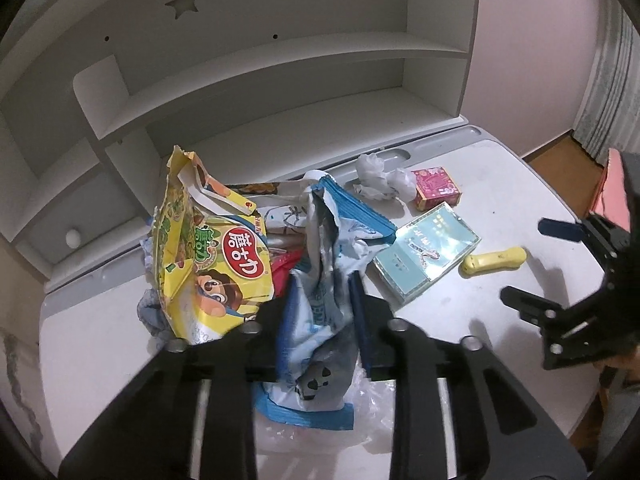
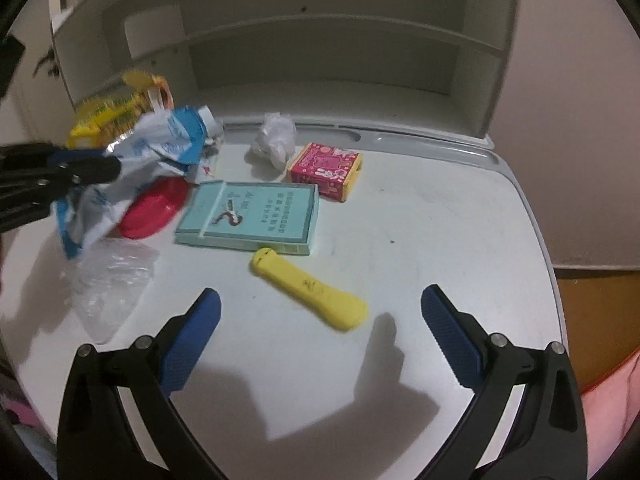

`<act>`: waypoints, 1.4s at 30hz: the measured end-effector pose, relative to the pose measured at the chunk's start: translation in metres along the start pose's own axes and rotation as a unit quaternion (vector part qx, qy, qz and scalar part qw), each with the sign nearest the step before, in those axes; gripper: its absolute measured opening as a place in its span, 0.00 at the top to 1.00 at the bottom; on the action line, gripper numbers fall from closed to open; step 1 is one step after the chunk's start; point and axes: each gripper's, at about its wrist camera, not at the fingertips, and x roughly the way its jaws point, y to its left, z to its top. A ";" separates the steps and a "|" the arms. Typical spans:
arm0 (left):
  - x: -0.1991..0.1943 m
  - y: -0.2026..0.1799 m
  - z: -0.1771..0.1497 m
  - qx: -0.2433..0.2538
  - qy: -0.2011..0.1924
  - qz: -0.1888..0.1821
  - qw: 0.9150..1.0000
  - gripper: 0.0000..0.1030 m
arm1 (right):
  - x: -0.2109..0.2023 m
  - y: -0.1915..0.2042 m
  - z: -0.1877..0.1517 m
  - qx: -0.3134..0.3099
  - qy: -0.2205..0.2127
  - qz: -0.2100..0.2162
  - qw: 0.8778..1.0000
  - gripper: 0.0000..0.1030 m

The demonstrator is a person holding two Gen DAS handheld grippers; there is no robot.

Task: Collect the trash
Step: 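Grasp the blue-white snack bag with left tool while right tool grasps the yellow stick, then carry both items to the black bin and open both tools over it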

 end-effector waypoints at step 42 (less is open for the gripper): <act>-0.122 -0.262 -0.033 0.149 -0.102 -0.286 0.941 0.80 | -0.246 -0.179 -0.172 0.198 -0.086 -0.065 0.974 0.87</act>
